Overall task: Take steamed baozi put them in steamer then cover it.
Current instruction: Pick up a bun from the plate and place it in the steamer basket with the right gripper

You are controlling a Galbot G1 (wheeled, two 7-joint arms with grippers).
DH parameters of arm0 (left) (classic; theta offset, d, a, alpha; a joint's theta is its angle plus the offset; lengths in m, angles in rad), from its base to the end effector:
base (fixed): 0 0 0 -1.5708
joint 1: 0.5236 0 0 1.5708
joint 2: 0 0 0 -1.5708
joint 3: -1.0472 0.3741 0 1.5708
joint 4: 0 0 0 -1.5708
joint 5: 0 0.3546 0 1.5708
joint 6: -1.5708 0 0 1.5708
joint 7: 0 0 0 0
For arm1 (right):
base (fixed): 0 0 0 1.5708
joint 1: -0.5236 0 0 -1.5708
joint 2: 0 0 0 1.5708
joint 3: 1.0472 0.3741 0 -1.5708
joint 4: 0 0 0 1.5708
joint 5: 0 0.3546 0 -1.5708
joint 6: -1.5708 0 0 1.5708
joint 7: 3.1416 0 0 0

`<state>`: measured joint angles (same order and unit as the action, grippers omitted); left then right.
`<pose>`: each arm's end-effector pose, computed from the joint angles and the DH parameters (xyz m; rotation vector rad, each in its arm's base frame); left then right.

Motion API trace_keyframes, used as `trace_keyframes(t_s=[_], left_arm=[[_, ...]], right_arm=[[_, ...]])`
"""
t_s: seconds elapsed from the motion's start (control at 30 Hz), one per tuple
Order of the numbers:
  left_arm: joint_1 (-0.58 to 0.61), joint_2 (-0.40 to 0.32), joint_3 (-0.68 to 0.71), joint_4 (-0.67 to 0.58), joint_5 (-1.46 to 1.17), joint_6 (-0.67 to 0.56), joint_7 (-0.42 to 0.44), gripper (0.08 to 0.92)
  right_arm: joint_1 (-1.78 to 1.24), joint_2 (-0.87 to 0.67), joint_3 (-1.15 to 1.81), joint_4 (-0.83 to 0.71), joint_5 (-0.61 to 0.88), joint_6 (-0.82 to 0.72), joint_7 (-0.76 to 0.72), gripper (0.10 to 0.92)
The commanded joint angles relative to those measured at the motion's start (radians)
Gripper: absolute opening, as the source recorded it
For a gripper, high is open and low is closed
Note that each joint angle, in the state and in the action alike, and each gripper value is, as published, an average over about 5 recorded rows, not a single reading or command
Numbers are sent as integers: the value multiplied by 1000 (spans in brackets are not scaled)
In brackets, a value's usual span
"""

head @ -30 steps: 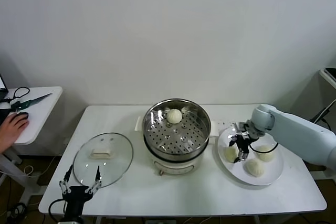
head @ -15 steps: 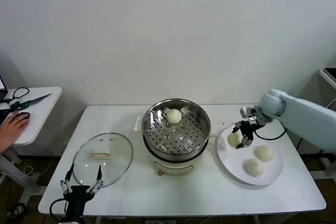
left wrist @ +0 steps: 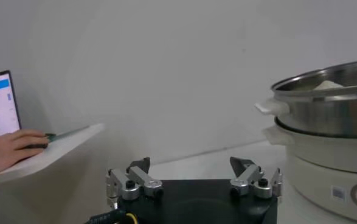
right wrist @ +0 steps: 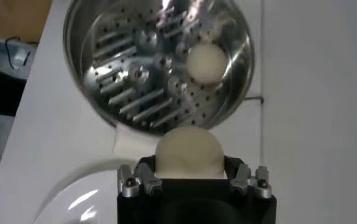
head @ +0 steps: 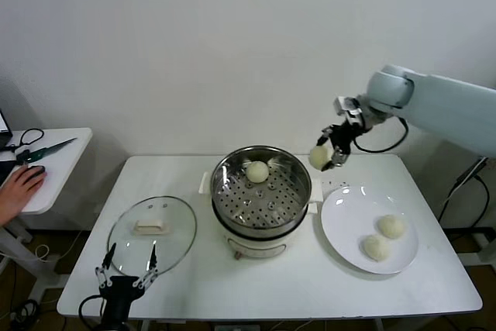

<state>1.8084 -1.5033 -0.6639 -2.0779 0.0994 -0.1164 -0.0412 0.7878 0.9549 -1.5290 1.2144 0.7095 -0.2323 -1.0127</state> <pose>0.0853 0.0569 -0.3554 0.1321 -2.9851 -0.3639 0.5967 -0.0472 0.0019 1.4609 -1.5444 1.2987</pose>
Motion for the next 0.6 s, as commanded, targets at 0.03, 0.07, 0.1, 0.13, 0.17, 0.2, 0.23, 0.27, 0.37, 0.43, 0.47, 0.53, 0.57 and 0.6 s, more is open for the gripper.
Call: trace_keyframes(t_s=[0.03,0.07,0.1,0.13,0.17,0.2,0.23,0.27,0.37,0.43,0.47,0.53,0.57,0.6], left_arm=[[5,2,2,-6,-7,-3,2,823],[6,2,1,-7,-8,-4,1,823],[7,1,1,-8,-8,-5,1,823],[8,0,0,-8,-8,-6,1,823],[10,0,0,-8,-9,-8,0,823],[11,0,0,-8,-9,-9,0,823],[12,-1,0,-8,-9,-10,0,823],[13,0,-1,-8,-9,-11,0,823],[13,-2,-2,-9,-9,-8,-2,823],[10,-5,-2,-11,-9,-5,-2,823],[9,-8,-2,-11,-9,-5,-2,823],[7,-11,-3,-11,-6,-5,-2,823],[6,-12,-4,-11,-4,-5,-2,823],[5,-12,-5,-10,-2,-5,-2,823]], right_arm=[[55,211,-39,-11,137,-46,49,712],[44,236,-38,-19,140,-49,55,712],[32,262,-38,-27,141,-51,60,712],[21,283,-39,-35,141,-52,65,712],[10,302,-40,-43,140,-54,68,712],[-4,321,-41,-52,138,-55,72,712],[-17,340,-43,-62,136,-56,76,712],[-29,357,-45,-72,135,-58,79,713],[-64,405,-59,-104,127,-60,86,713],[-91,437,-68,-130,117,-60,89,712],[-104,450,-70,-142,112,-60,92,712],[-131,473,-74,-162,104,-60,98,712],[-141,481,-77,-168,102,-60,100,712],[-151,488,-79,-173,100,-60,102,712]])
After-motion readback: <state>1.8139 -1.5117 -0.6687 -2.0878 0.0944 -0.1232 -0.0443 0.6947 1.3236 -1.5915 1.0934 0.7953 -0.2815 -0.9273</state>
